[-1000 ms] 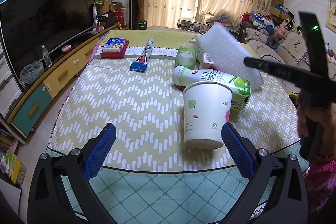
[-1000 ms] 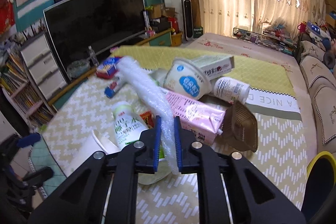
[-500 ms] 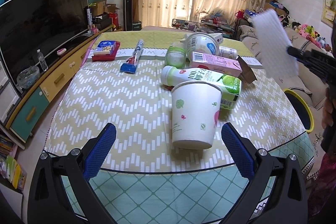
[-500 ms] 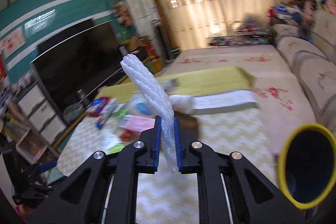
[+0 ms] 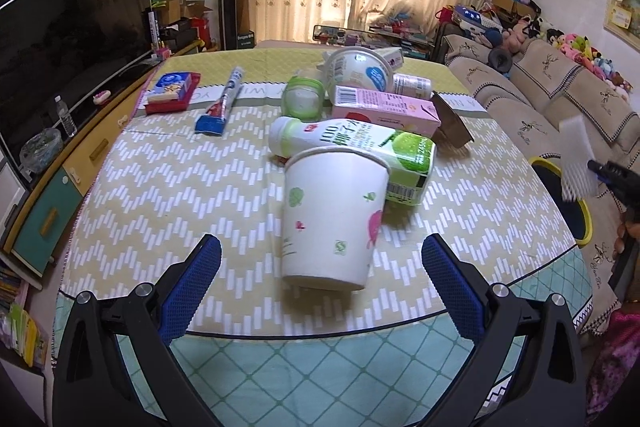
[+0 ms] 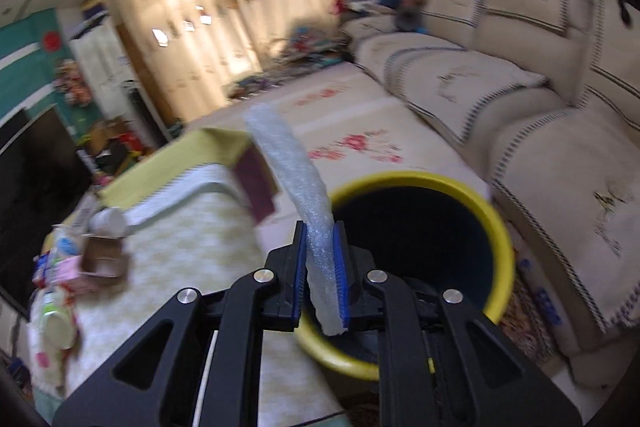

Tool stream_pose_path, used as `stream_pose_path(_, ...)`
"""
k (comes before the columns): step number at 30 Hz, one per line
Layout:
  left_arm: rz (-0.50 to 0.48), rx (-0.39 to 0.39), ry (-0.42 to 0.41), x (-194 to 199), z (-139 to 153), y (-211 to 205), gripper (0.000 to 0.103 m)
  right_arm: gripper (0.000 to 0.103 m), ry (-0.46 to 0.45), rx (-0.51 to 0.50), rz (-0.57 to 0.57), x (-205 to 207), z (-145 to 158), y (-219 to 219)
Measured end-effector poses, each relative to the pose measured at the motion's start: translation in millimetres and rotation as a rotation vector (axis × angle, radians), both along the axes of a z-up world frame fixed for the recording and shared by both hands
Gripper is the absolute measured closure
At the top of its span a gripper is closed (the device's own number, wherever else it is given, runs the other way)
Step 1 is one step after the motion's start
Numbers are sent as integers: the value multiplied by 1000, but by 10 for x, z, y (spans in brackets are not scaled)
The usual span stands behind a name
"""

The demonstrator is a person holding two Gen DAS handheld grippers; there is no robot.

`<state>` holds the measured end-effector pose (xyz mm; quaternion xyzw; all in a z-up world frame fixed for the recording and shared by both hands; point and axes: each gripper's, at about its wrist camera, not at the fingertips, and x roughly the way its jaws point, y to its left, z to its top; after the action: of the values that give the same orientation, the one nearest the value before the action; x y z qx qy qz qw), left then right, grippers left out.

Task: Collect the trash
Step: 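Drop the foam sleeve into the yellow bin while the left gripper grasps the paper cup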

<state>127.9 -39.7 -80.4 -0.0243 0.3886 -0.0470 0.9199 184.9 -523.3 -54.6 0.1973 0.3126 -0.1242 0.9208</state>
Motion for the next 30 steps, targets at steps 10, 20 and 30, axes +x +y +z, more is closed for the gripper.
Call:
stream_pose_path(10,-6,20,32,147,-69,-108,4,57,69,2,-85,84,-303,-276)
stream_pose_path(20,14,26,82,476,-239,-66,4,50,65,16,-66,7,-263,-159)
stream_pose_path(30,-14,8,116,688,-345,-55,11,49,76,23,-34,27,-268,-37)
